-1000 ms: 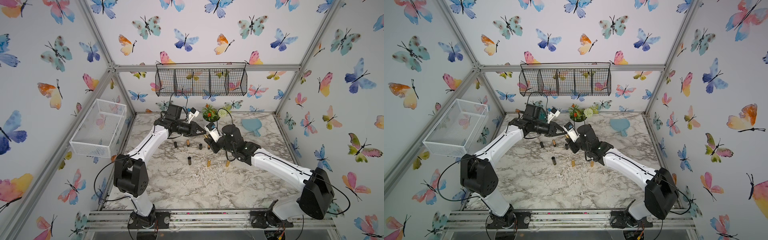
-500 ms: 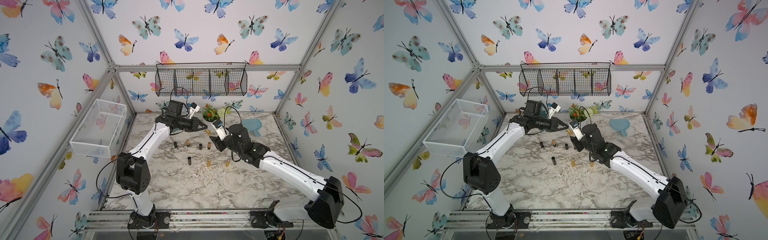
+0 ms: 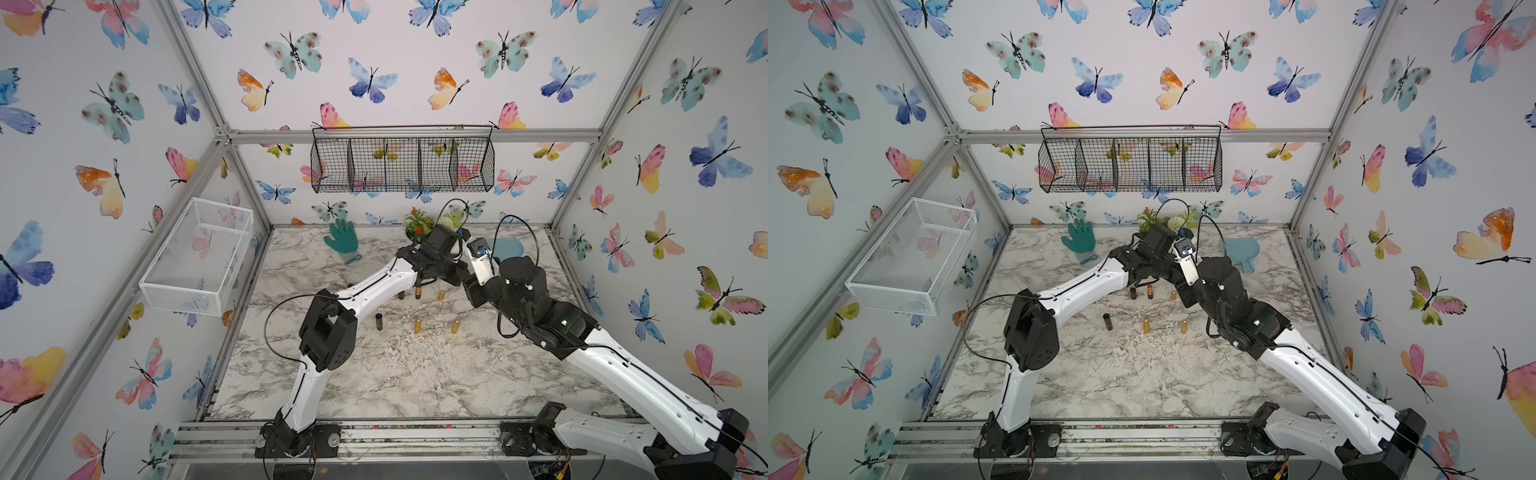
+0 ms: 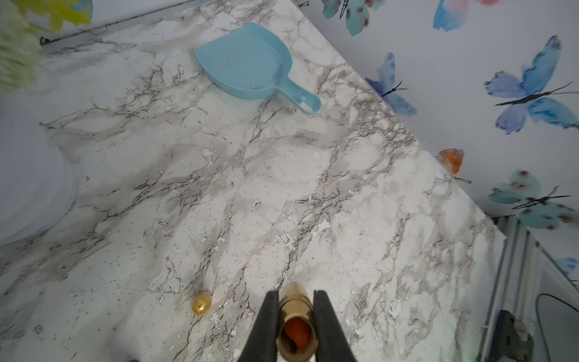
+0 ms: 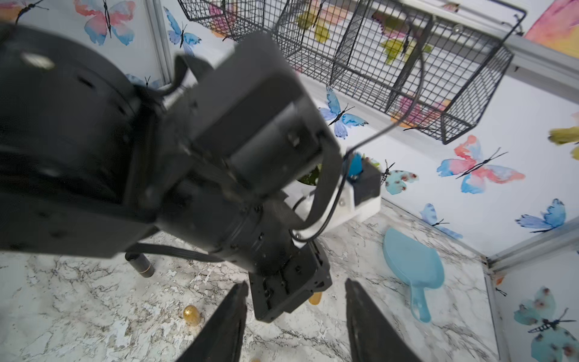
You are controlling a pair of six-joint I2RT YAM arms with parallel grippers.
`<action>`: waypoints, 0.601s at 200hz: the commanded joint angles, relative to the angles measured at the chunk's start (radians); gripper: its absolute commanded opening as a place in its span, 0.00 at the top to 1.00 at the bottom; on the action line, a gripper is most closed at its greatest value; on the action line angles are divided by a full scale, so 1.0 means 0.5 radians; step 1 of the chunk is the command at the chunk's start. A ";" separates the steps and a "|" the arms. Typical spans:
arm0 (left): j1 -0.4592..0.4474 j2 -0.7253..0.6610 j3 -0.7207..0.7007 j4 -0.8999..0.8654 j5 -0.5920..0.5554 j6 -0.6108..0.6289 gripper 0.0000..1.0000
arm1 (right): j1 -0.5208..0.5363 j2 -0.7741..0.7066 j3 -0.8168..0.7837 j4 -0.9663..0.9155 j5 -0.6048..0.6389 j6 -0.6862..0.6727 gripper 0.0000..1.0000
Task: Open the lipstick cap
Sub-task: Place the lipstick at the center of the board.
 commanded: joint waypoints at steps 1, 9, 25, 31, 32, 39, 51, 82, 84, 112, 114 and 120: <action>-0.014 0.103 0.058 0.006 -0.235 0.089 0.81 | 0.003 -0.104 0.053 -0.095 0.117 0.028 0.48; -0.032 0.145 0.073 0.014 -0.253 0.103 0.81 | 0.004 -0.124 0.043 -0.102 0.132 0.028 0.48; -0.073 0.224 0.105 0.011 -0.339 0.151 0.81 | 0.003 -0.137 0.025 -0.119 0.147 0.028 0.48; -0.089 0.251 0.109 0.011 -0.374 0.166 0.80 | 0.003 -0.134 0.021 -0.125 0.149 0.026 0.48; -0.090 0.257 0.111 0.012 -0.380 0.169 0.80 | 0.003 -0.133 0.019 -0.126 0.148 0.029 0.48; -0.105 0.287 0.122 0.011 -0.406 0.181 0.80 | 0.003 -0.131 0.013 -0.130 0.143 0.030 0.48; -0.115 0.329 0.126 0.017 -0.440 0.187 0.80 | 0.003 -0.128 0.003 -0.130 0.128 0.039 0.48; -0.120 0.412 0.145 0.037 -0.460 0.185 0.80 | 0.003 -0.140 -0.028 -0.124 0.133 0.041 0.48; -0.121 0.419 0.147 0.038 -0.459 0.185 0.80 | 0.005 -0.140 -0.031 -0.124 0.133 0.040 0.48; -0.123 0.468 0.181 0.039 -0.444 0.184 0.79 | 0.005 -0.150 -0.049 -0.124 0.133 0.046 0.48; -0.122 0.469 0.184 0.038 -0.444 0.182 0.79 | 0.004 -0.150 -0.050 -0.124 0.134 0.049 0.48; -0.123 0.473 0.192 0.038 -0.441 0.182 0.79 | 0.003 -0.151 -0.053 -0.124 0.136 0.049 0.48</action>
